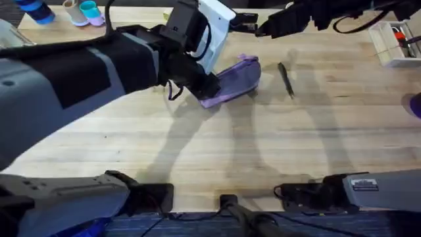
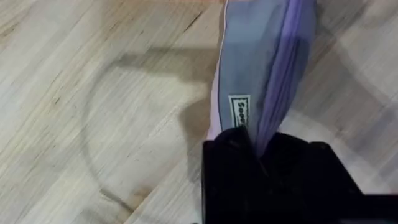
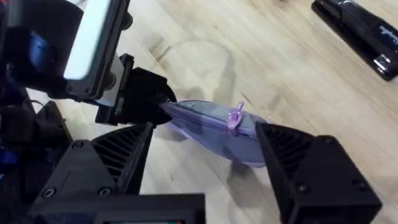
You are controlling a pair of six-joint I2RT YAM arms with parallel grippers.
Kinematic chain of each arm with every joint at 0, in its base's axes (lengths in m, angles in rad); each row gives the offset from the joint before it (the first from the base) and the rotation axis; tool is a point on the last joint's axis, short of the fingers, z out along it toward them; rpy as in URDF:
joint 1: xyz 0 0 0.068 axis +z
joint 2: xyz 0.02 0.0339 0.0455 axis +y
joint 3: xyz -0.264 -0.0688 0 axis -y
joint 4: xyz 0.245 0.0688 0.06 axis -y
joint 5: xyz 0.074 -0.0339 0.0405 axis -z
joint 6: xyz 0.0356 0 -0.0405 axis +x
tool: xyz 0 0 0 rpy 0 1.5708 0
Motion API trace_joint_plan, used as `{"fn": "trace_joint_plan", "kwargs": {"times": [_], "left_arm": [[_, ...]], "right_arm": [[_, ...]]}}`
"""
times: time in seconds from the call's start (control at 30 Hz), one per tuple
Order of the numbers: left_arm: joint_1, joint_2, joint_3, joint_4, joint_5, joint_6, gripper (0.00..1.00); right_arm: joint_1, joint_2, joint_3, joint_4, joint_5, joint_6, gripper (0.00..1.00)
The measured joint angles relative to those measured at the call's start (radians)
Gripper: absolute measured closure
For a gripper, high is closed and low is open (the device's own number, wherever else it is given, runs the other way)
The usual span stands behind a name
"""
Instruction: Unzip the bag, pick up the pens from the table one at a time and place them inside, then zip the bag closed.
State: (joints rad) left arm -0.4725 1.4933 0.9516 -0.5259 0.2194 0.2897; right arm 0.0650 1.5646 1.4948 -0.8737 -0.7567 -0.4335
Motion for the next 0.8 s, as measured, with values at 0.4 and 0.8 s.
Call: {"fn": "trace_joint_plan", "kwargs": {"times": [0.4, 0.8], "left_arm": [[0.000, 0.000, 0.000, 0.000, 0.000, 0.000, 0.957], [0.000, 0.000, 0.000, 0.000, 0.000, 0.000, 0.957]], "right_arm": [[0.000, 0.000, 0.000, -0.023, 0.000, 0.015, 0.005], [0.054, 0.000, 0.000, -0.021, 0.232, 0.143, 0.005]]}}
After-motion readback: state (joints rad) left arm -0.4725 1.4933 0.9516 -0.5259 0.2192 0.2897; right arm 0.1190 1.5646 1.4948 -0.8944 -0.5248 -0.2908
